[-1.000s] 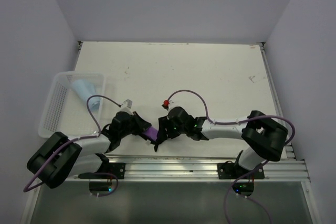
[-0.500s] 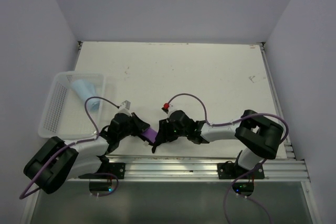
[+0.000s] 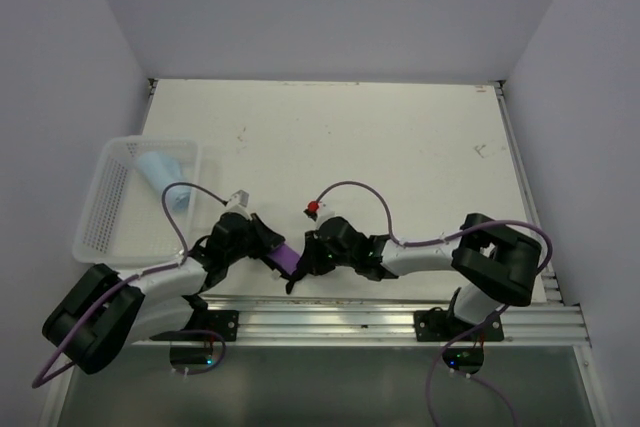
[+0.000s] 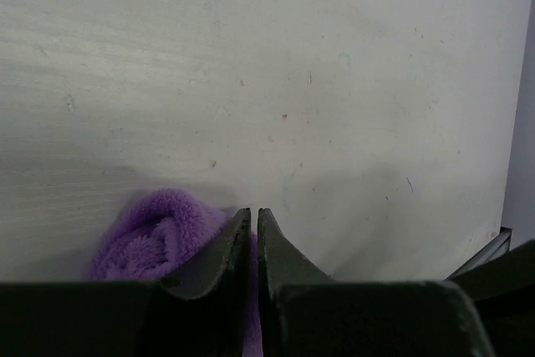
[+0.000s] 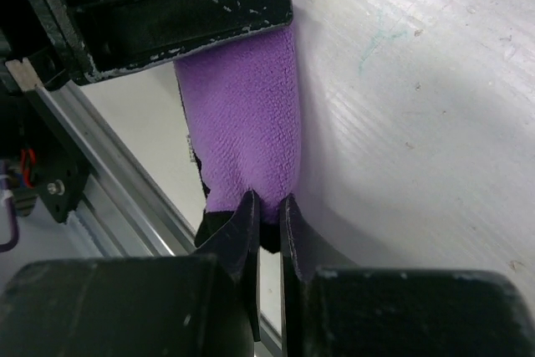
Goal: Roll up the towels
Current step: Roll the towel
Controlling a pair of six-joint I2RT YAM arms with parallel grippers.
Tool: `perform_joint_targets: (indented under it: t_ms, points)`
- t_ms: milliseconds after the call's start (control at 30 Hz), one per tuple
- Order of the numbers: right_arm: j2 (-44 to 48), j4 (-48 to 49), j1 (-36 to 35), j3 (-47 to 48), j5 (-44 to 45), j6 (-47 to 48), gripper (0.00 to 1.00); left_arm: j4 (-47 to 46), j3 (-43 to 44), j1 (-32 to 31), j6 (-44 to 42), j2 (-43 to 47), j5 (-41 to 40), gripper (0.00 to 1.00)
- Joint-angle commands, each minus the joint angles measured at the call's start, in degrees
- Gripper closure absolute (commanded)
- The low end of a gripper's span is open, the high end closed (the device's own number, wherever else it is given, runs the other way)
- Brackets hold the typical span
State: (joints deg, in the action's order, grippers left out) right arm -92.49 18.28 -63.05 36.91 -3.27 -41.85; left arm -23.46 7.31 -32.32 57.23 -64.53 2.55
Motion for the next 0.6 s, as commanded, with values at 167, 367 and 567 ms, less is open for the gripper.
perform_joint_targets:
  t_ms: [167, 367, 567]
  points:
    - [0.3, -16.2, -11.3, 5.4, 25.0, 5.5, 1.00, 21.4, 9.9, 0.2, -7.0, 2.7, -6.6, 0.83]
    - [-3.0, -20.7, -15.1, 8.9, 38.0, 6.1, 1.00, 27.4, 15.7, 0.3, -8.9, 3.2, -6.0, 0.78]
    - [-7.9, -27.9, -18.4, 14.4, 47.7, 6.3, 1.00, 30.2, 17.9, 0.3, -9.4, 3.1, -4.8, 0.75]
